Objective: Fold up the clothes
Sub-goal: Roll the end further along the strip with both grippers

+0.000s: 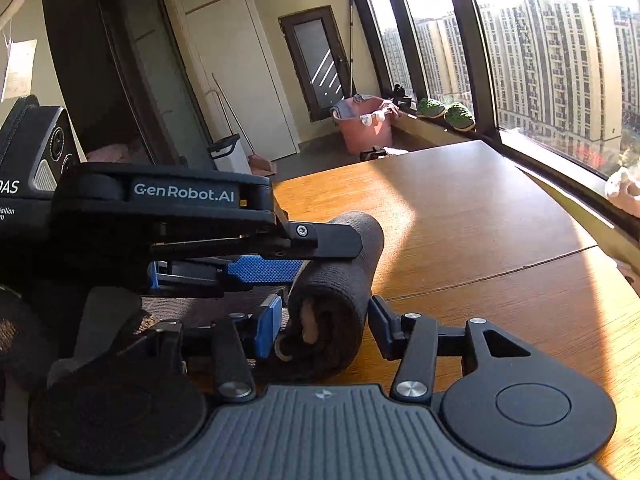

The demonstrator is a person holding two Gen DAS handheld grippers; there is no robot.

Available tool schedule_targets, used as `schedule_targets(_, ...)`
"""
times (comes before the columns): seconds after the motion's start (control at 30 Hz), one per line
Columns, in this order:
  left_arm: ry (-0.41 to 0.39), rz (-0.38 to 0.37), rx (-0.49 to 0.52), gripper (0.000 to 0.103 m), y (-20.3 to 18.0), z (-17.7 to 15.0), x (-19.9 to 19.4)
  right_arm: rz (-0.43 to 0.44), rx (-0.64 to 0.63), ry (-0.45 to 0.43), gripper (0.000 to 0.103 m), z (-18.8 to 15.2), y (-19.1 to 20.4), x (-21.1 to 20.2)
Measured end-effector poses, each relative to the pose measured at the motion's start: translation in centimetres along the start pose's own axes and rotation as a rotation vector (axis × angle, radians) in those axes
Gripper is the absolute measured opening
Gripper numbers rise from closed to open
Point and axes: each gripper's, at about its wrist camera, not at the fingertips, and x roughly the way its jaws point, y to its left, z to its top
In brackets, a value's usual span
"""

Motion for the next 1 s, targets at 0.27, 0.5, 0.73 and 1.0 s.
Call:
schedule_targets(0.27, -0.088, 0.092, 0.065, 0.059, -0.8, 0.7, -3.2, -0.132, -0.355, -0.023, 0.032, -0.7, 4.5, 0.8)
schedule_targets(0.5, -0.09, 0.124, 0.141, 0.071, -1.9, 0.7, -3.8, -0.259, -0.768, -0.094, 0.032, -4.2, 10.0, 1.2)
schedule_targets(0.73, -0.043, 0.134, 0.067, 0.063, 0.9, 0.1, -2.6, -0.046, -0.434, -0.049, 0.055, -1.8, 7.2, -0.7)
schedule_targets(1.0, -0.054, 0.152, 0.061, 0.067, 2.5, -0.2, -3.7, 0.128, 0.025, -0.028, 0.056, 0.2, 2.3, -1.2)
